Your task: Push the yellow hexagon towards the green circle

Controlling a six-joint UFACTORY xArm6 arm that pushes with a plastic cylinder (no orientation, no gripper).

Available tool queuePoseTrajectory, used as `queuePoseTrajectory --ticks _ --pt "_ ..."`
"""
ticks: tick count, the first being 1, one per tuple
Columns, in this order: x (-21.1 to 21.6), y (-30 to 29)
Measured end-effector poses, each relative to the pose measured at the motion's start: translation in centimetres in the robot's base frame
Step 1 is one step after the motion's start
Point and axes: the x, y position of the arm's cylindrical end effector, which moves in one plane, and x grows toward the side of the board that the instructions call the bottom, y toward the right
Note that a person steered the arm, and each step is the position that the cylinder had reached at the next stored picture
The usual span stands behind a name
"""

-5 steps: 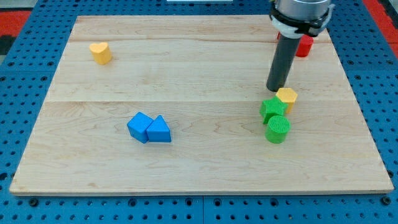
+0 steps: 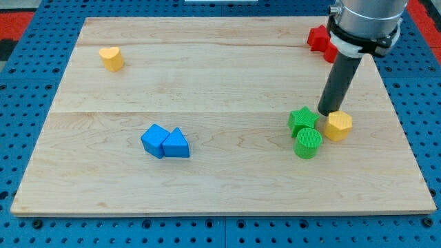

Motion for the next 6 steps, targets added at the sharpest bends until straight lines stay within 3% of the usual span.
queuePoseTrajectory --ticks 3,6 --pt "1.3 3.3" --pt "7.5 3.8"
